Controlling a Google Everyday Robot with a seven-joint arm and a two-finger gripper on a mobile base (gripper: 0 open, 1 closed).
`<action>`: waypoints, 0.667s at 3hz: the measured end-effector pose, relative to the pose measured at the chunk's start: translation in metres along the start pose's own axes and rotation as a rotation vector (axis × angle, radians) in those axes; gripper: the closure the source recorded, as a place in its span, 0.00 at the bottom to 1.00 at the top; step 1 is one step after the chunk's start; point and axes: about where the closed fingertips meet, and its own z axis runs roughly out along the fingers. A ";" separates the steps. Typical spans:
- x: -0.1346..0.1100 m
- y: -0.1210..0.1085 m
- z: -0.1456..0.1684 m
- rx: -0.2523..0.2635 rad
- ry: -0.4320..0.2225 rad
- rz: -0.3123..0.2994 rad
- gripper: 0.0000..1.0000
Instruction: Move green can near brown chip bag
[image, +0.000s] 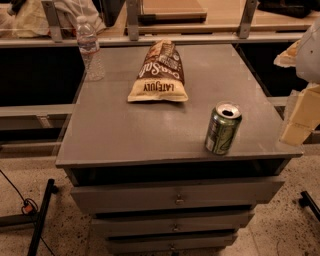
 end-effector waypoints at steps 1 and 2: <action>0.000 0.000 0.000 0.000 0.000 0.000 0.00; -0.002 -0.001 -0.002 -0.022 -0.033 0.007 0.00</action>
Offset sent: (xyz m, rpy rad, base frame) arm 0.0006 0.0024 0.0008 0.1010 0.0632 0.0187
